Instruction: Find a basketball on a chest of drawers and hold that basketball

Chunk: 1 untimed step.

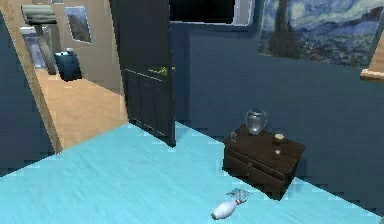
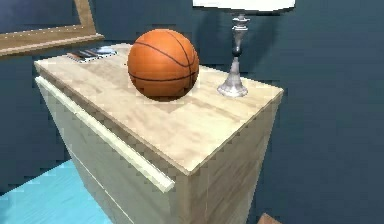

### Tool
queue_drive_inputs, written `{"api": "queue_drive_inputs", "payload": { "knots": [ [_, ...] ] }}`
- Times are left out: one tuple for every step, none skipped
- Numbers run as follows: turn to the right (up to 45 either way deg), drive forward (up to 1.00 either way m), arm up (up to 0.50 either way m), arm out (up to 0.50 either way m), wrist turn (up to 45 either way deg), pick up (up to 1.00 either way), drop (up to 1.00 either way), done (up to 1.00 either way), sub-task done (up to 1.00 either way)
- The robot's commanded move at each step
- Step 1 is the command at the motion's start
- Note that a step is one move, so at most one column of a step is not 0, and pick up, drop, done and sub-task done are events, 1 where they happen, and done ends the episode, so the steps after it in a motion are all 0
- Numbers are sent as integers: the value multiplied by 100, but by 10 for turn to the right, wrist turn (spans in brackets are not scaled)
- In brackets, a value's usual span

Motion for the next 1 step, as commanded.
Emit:
{"api": "queue_drive_inputs", "payload": {
  "knots": [
    [0,0,50,0,0,0,0,0,0]
  ]
}}
